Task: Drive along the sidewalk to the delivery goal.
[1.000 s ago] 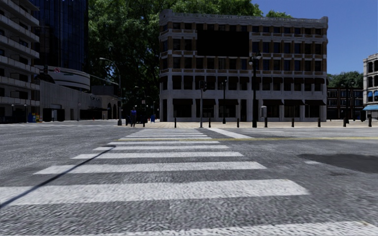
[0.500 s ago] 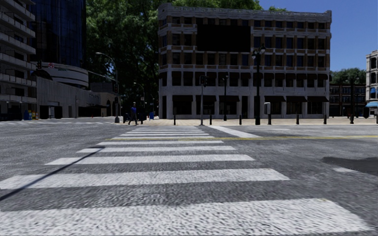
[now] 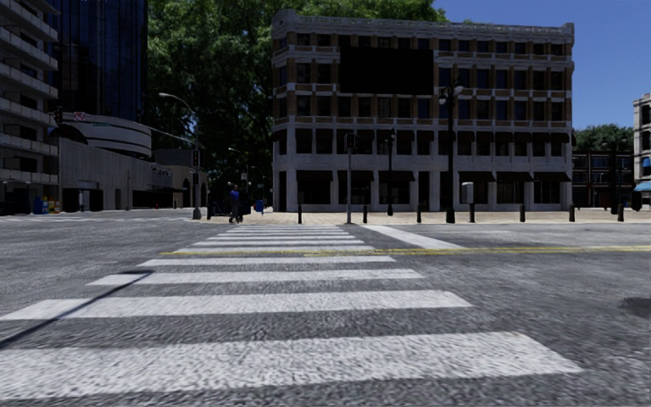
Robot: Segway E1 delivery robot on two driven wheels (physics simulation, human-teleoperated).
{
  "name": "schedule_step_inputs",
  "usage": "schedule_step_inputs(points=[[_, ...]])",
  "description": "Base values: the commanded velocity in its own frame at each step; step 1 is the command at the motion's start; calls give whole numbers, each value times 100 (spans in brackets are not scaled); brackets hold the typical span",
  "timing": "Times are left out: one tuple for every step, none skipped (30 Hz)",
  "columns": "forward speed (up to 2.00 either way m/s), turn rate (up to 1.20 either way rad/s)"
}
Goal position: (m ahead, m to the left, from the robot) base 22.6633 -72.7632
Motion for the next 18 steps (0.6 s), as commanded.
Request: schedule_step_inputs(points=[[148, 0], [148, 0], [148, 0], [148, 0], [148, 0], [148, 0], [148, 0], [148, 0], [148, 0], [148, 0], [148, 0], [153, 0], [180, 0], [189, 0], [190, 0], [191, 0], [191, 0], [191, 0]])
